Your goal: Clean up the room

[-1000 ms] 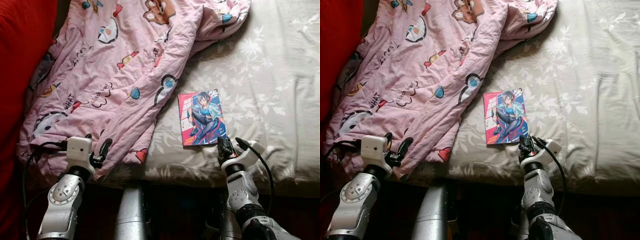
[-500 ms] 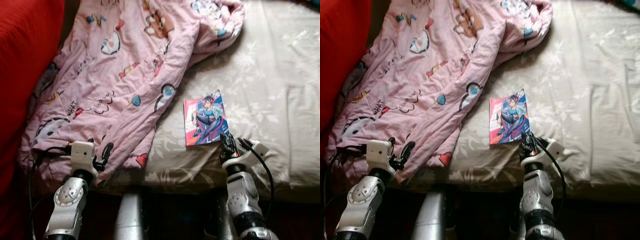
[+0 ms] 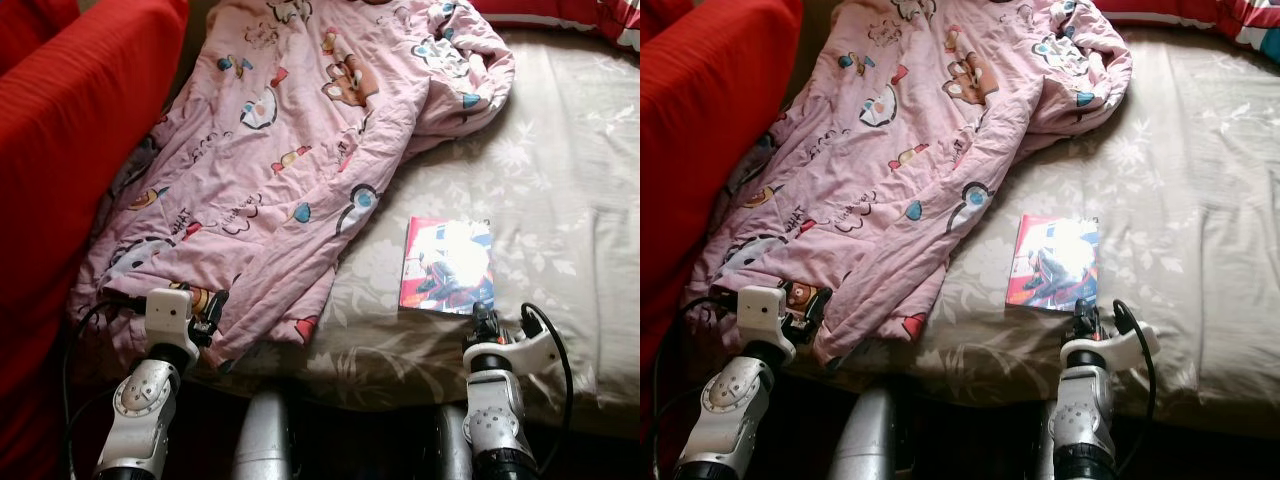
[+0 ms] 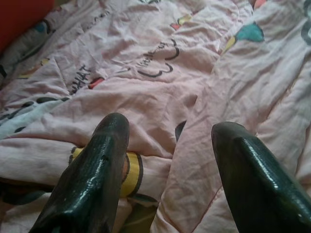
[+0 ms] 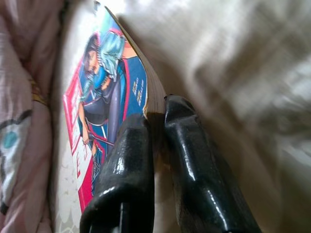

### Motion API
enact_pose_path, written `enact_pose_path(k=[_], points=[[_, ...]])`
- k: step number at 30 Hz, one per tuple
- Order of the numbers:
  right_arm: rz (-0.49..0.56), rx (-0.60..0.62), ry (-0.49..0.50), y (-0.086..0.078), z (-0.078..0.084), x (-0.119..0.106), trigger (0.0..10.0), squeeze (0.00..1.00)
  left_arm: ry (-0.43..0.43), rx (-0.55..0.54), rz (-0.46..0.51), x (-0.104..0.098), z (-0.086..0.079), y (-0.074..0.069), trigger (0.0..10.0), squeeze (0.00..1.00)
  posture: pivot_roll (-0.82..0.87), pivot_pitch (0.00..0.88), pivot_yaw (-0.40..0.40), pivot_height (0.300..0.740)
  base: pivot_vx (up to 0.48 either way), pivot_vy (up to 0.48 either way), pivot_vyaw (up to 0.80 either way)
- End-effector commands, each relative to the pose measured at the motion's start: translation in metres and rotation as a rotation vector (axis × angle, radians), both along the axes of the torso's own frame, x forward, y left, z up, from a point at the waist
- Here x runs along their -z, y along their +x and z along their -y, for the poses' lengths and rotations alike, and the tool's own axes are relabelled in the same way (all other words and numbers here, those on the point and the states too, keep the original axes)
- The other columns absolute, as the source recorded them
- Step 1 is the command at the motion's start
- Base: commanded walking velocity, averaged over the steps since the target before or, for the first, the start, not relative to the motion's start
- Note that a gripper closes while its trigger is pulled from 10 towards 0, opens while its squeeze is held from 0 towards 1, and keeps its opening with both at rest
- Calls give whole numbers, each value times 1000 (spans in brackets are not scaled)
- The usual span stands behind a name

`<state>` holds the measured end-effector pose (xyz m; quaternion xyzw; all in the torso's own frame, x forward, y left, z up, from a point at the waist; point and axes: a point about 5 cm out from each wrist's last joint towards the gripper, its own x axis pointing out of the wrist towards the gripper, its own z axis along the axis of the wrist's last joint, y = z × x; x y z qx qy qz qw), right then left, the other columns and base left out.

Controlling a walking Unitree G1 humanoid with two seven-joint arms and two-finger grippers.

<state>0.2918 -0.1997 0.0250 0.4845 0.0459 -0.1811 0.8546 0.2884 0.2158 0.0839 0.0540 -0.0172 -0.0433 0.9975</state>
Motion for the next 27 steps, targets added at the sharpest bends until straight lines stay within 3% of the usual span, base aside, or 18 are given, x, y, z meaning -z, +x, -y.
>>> enact_pose_path(k=[1, 2, 3, 5, 6, 7, 8, 11, 12, 13, 14, 26, 27], points=[[-126, 136, 47, -27, 23, 25, 0, 0, 12, -12, -30, 9, -3, -6, 10000, 0, 33, 148, 51, 592, 0, 0, 0], [-132, 135, 47, -28, 23, 25, 0, 0, 11, -13, -29, 10, -3, -7, 10000, 0, 34, 149, 49, 592, 0, 0, 0], [-141, 109, 28, -26, 22, 25, 1961, 0, 12, -14, -30, 10, -3, -7, 10000, 0, 36, 150, 48, 592, 0, 0, 0], [-148, 91, 16, -25, 21, 25, 1961, 0, 12, -15, -29, 11, -3, -7, 10000, 0, 36, 151, 49, 592, 0, 0, 0], [-141, 36, -4, -21, 17, 24, 10000, 24, 11, -15, -30, 12, -3, -8, 10000, 0, 40, 155, 47, 592, 0, 0, 0], [-135, 22, -6, -19, 15, 24, 10000, 24, 11, -14, -30, 12, -2, -8, 10000, 0, 40, 155, 47, 592, 0, 0, 0], [-119, 1, -28, -15, 13, 21, 10000, 1000, 10, -15, -31, 12, -3, -9, 10000, 0, 39, 157, 46, 592, 0, 0, 0], [-88, -29, -56, -10, 11, 15, 10000, 1000, 10, -15, -34, 13, -2, -9, 10000, 0, 38, 160, 46, 592, 0, 0, 0], [-78, -50, -76, -7, 9, 12, 10000, 169, 10, -15, -37, 14, -2, -10, 10000, 0, 37, 159, 46, 592, 0, 0, 0], [-78, -50, -76, -7, 9, 12, 10000, 169, 10, -15, -37, 14, -2, -10, 10000, 0, 37, 159, 46, 592, 0, 0, 0], [-76, -57, -83, -6, 8, 12, 10000, 0, 10, -14, -37, 14, -1, -10, 10000, 0, 38, 161, 46, 592, 0, 0, 0], [-38, -108, -72, 1, 1, 9, 10000, 0, 21, -5, -41, 16, 0, -11, 10000, 0, 44, 167, 50, 592, 0, 0, 0], [5, -154, -83, 5, -4, 5, 10000, 137, 22, -3, -42, 16, 0, -12, 10000, 0, 49, 172, 53, 592, 0, 0, 0]])
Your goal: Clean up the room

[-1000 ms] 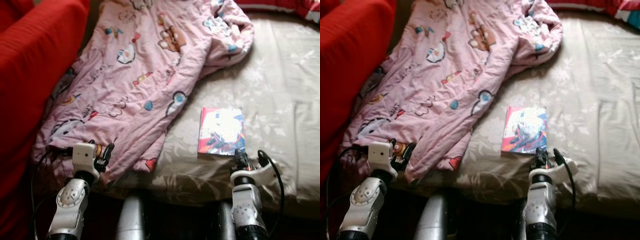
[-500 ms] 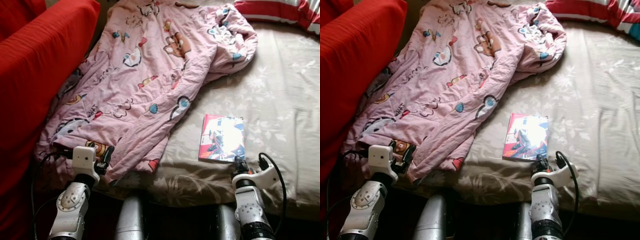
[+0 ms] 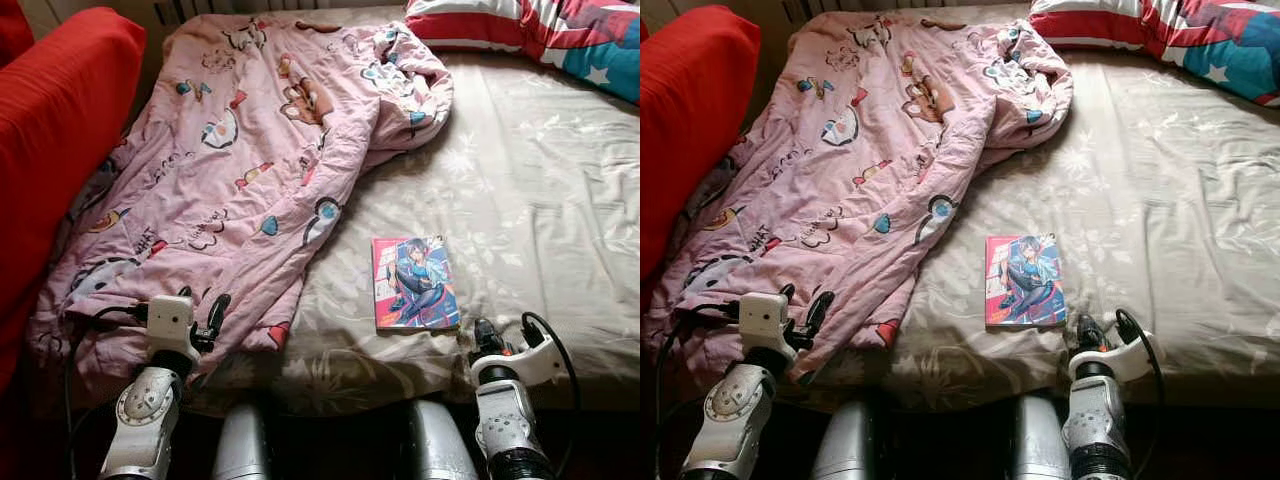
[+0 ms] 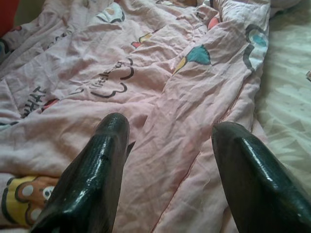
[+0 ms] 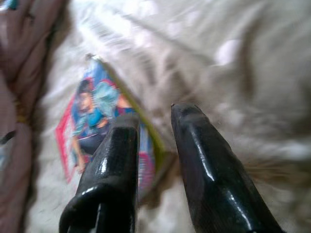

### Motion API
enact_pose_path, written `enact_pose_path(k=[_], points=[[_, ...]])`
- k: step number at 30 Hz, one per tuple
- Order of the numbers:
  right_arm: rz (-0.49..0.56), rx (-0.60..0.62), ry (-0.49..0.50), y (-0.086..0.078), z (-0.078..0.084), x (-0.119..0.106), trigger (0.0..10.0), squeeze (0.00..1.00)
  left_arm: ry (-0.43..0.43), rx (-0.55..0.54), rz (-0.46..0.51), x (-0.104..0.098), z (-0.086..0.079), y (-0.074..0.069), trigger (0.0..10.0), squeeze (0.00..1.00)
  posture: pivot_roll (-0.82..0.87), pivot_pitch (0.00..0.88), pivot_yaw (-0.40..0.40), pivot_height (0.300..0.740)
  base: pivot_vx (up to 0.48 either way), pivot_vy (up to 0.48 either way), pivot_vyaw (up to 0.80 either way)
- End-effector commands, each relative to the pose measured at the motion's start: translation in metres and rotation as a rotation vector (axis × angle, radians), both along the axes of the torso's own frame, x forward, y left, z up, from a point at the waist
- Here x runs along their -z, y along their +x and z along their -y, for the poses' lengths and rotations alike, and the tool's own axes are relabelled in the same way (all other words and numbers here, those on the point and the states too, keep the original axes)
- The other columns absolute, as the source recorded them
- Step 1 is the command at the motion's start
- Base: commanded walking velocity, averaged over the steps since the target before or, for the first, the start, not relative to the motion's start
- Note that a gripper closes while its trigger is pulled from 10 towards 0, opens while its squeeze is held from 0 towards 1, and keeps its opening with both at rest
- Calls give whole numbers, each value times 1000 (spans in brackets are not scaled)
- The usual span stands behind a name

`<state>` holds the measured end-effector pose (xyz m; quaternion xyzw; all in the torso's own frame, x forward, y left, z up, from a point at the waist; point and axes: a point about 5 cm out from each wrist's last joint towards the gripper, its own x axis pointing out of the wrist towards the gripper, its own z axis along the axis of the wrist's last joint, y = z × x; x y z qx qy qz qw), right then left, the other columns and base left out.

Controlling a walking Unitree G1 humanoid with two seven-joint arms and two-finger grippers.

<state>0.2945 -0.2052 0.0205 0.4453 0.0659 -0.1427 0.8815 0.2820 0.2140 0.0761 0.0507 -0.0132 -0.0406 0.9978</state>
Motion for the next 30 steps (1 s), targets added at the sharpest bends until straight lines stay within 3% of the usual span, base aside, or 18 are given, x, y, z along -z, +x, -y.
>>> enact_pose_path(k=[1, 2, 10, 15, 16, 17, 25, 27, 30], points=[[28, -77, -11, 5, -12, -3, 10000, 545, 30, 4, -34, 8, -1, -6, 10000, 0, 49, 172, 53, 592, 0, 0, 0], [40, -92, -24, 7, -13, -5, 10000, 1000, 30, 4, -35, 8, -2, -6, 10000, 0, 48, 180, 55, 592, 0, 0, 0], [45, -108, -63, 22, -14, -16, 10000, 1000, 36, 7, -44, 10, -2, -9, 10000, 0, 62, 194, 57, 592, 0, 0, 0], [52, -130, -75, 21, -19, -15, 10000, 1000, 39, 3, -48, 11, -3, -12, 10000, 0, 68, 194, 54, 592, 0, 0, 0], [53, -132, -79, 20, -20, -14, 10000, 333, 40, 2, -49, 11, -3, -13, 10000, 0, 65, 194, 56, 592, 0, 0, 0], [48, -127, -79, 18, -19, -12, 10000, 0, 40, 2, -50, 11, -3, -13, 10000, 0, 64, 194, 57, 592, 0, 0, 0], [-2, -131, -73, 8, -18, 1, 10000, 0, 42, 4, -61, 12, -4, -13, 10000, 0, 64, 190, 62, 592, 0, 0, 0], [33, -256, -228, 13, -28, -7, 10000, 0, 0, -26, -71, 14, -6, -12, 10000, 0, 59, 190, 57, 592, 0, 0, 0], [77, -283, -290, 19, -30, -17, 10000, 0, -59, -30, -66, 12, -1, -7, 10000, 0, 59, 191, 48, 592, 0, 0, 0]])
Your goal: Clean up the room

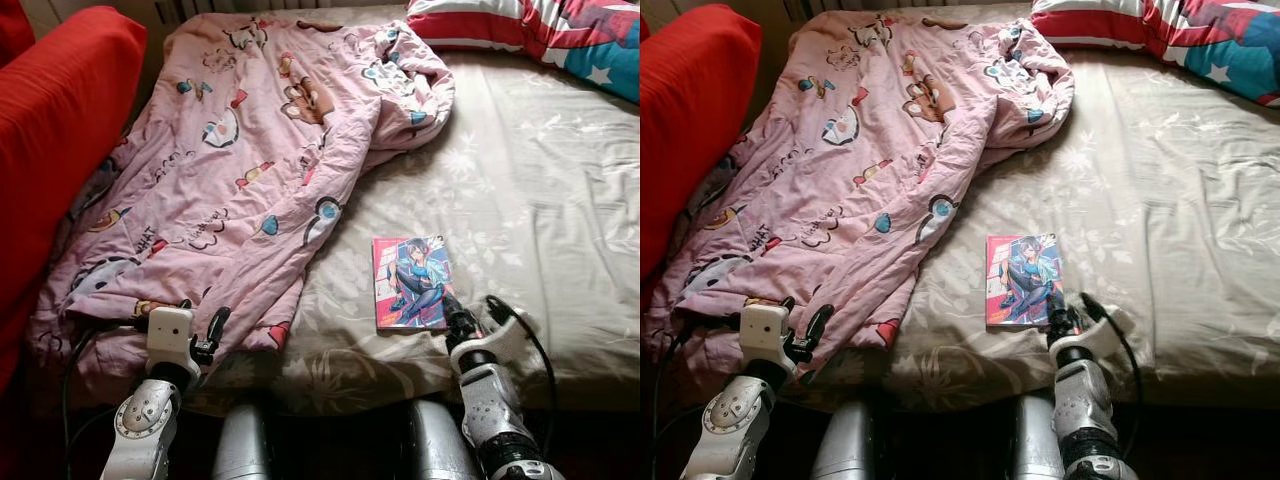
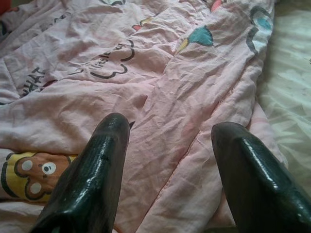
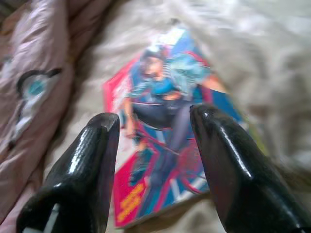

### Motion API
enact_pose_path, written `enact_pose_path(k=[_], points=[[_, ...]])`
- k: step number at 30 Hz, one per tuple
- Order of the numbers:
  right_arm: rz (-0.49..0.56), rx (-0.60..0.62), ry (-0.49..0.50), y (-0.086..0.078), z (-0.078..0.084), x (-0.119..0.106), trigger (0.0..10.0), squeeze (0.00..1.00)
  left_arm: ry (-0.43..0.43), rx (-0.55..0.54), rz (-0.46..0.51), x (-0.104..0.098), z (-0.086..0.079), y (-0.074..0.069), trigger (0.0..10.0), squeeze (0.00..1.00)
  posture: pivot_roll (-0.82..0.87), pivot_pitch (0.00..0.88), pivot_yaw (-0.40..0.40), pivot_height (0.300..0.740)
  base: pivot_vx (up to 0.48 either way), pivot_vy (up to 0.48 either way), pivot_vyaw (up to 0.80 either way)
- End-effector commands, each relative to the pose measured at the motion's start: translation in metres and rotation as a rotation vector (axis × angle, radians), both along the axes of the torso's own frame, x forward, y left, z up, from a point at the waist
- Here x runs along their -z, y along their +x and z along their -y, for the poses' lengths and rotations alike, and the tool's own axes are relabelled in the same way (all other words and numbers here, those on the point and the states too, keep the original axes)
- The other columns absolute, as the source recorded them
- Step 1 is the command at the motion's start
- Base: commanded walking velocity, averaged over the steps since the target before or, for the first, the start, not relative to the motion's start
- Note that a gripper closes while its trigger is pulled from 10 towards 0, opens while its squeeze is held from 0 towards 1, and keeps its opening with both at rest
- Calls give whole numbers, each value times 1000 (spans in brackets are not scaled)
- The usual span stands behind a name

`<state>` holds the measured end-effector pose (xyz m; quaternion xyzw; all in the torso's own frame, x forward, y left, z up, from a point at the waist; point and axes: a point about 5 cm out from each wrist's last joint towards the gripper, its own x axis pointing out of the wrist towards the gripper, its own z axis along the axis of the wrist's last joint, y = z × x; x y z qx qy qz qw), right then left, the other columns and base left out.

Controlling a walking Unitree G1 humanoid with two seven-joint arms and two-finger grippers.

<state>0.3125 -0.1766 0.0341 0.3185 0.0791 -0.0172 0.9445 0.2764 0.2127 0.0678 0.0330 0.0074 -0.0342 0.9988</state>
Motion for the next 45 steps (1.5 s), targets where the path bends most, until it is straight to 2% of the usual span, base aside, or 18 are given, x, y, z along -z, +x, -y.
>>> enact_pose_path(k=[1, 5, 7, 14, 16, 19, 21, 25, 37, 43, 45], points=[[43, -14, -65, 5, 0, -10, 10000, 0, -56, -9, -19, 1, 2, 2, 10000, 0, 59, 192, 46, 592, 0, 0, 0], [109, 34, -105, 12, 9, -25, 10000, 0, -65, 30, 5, -4, 12, 5, 10000, 0, 49, 180, 35, 592, 0, 0, 0], [125, 42, -163, 11, 12, -28, 10000, 0, -70, 23, 18, -3, 14, 5, 10000, 0, 44, 167, 31, 592, 0, 0, 0], [116, -35, -409, -4, 16, -20, 10000, 0, -80, -42, 26, -1, 6, 4, 10000, 0, 13, 122, 16, 592, 0, 0, 0], [107, -41, -446, -7, 21, -18, 10000, 0, -79, -41, 26, -1, 7, 7, 10000, 0, 11, 120, 14, 592, 0, 0, 0], [76, 16, -436, -6, 31, -18, 10000, 0, -65, -38, 34, -2, 10, 10, 10000, 0, -3, 121, 11, 592, 0, -126, 0], [76, 19, -436, -5, 31, -18, 10000, 0, -65, -39, 34, -2, 11, 11, 10000, 0, -3, 121, 11, 592, 0, -403, 0], [81, 19, -426, -4, 28, -20, 10000, 0, -71, -38, 29, 1, 13, 10, 10000, 0, -11, 117, 11, 592, 0, -459, -667], [76, -1, -427, -4, 18, -18, 10000, 0, -73, -43, 31, 1, 10, 11, 10000, 0, -4, 139, 0, 592, 0, -398, 0], [75, -21, -436, -4, 17, -18, 10000, 0, -139, -28, 2, 3, 11, 16, 10000, 0, -8, 162, -10, 592, 0, 0, 0], [77, -37, -439, -3, 15, -19, 10000, 0, -211, -54, -21, 4, 9, 21, 10000, 0, -10, 176, -17, 592, 0, 0, 0]])
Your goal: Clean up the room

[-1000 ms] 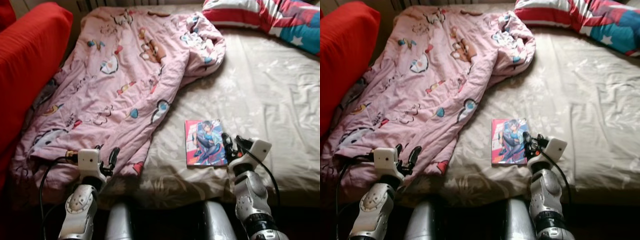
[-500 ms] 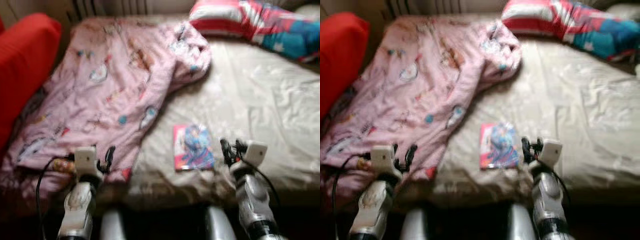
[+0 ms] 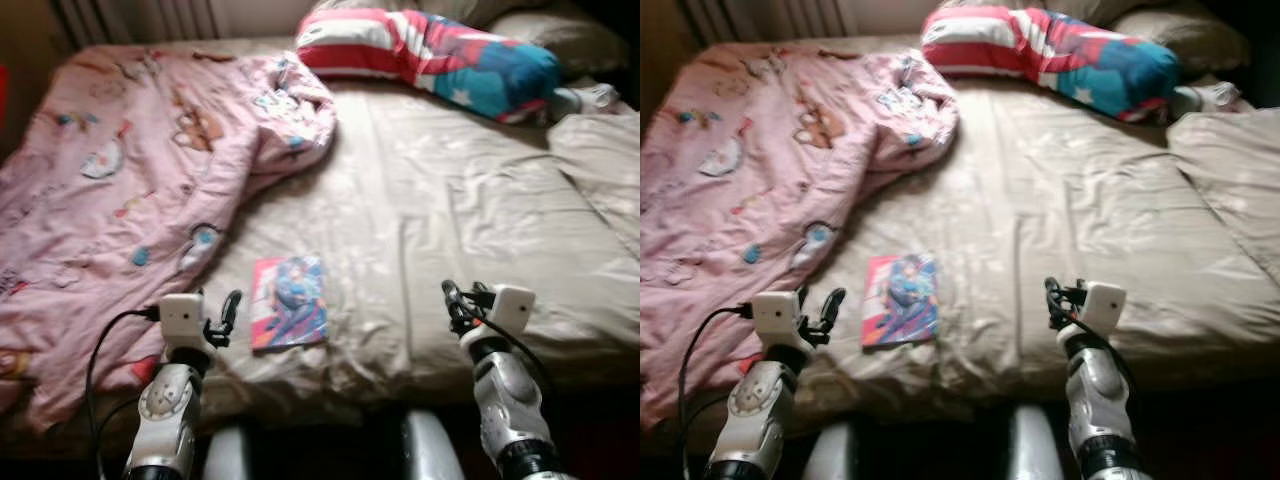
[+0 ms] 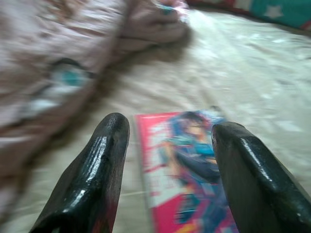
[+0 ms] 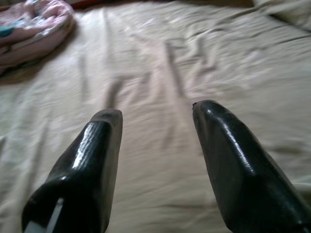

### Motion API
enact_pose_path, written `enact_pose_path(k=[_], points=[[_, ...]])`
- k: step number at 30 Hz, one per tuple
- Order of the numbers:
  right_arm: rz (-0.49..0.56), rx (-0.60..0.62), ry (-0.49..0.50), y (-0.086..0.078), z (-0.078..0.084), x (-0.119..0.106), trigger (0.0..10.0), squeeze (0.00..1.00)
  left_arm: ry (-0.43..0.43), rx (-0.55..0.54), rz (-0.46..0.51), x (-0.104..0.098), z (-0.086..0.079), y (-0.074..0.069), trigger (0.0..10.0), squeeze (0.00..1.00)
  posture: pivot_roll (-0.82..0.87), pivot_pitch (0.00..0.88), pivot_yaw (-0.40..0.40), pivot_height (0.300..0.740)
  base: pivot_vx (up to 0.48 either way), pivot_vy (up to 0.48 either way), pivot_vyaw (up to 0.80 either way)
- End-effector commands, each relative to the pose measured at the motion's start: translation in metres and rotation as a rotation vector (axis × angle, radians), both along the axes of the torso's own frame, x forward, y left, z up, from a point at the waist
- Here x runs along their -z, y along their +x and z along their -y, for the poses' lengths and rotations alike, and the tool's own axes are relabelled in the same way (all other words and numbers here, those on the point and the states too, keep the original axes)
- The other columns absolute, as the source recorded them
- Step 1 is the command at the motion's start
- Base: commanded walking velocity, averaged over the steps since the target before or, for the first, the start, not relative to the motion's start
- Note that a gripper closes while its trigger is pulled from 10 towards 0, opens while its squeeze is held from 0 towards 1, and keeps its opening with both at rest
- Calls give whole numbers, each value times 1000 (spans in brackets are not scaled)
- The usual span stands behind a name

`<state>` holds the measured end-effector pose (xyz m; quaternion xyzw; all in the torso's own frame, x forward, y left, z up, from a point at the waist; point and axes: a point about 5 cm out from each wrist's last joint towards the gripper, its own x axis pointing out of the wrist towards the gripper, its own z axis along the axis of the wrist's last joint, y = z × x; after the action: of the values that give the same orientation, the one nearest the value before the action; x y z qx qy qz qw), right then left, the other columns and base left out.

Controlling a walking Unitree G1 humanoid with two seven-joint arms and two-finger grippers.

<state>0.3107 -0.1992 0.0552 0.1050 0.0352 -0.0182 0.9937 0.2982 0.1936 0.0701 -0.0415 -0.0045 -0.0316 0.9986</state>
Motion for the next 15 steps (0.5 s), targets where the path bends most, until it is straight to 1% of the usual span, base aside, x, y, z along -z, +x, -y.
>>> enact_pose_path(k=[1, 2, 4, 5, 6, 8, 9, 10, 11, 13, 14, 15], points=[[-12, -35, -3, -1, -8, 2, 10000, 0, -98, -55, -52, 6, -10, 2, 10000, 0, -9, 183, -19, 592, 0, 0, 0], [-11, -41, -1, 0, -9, 1, 10000, 0, -139, -77, -59, 7, -12, 4, 10000, 0, -9, 189, -23, 592, 0, 0, 0], [-9, -54, -3, 1, -11, 0, 10000, 0, -192, -105, -86, 9, -15, 8, 10000, 0, -15, 206, -31, 592, 0, 0, 0], [-9, -54, -3, 1, -11, 0, 10000, 0, -192, -105, -86, 9, -15, 8, 10000, 0, -15, 206, -31, 592, 0, 0, 0], [-9, -74, -7, 2, -13, -1, 10000, 0, -279, -126, -158, 17, -15, 13, 10000, 0, -22, 226, -36, 592, 0, 0, 0], [-7, -84, -13, 3, -13, -3, 10000, 0, -345, -136, -196, 23, -13, 15, 10000, 0, -24, 232, -43, 592, 0, 0, 0], [-1, -88, -13, 4, -13, -6, 10000, 0, -410, -158, -224, 26, -13, 16, 10000, 0, -38, 255, -55, 592, 0, 0, 0], [4, -91, -13, 4, -13, -7, 10000, 0, -457, -173, -244, 29, -13, 17, 10000, 0, -38, 255, -55, 592, 0, 0, 0], [11, -95, -16, 5, -11, -10, 10000, 0, -555, -208, -271, 35, -12, 17, 10000, 0, -54, 266, -68, 592, 0, 0, 0], [18, -96, -10, 6, -10, -14, 10000, 0, -602, -236, -297, 39, -12, 17, 10000, 0, -63, 281, -79, 592, 0, 0, 0], [21, -98, -8, 7, -9, -16, 10000, 0, -618, -245, -304, 41, -12, 16, 10000, 0, -70, 302, -84, 592, 0, 0, 0], [22, -100, -7, 6, -9, -16, 10000, 0, -628, -248, -307, 42, -12, 15, 10000, 0, -75, 301, -89, 592, 0, 0, 0]])
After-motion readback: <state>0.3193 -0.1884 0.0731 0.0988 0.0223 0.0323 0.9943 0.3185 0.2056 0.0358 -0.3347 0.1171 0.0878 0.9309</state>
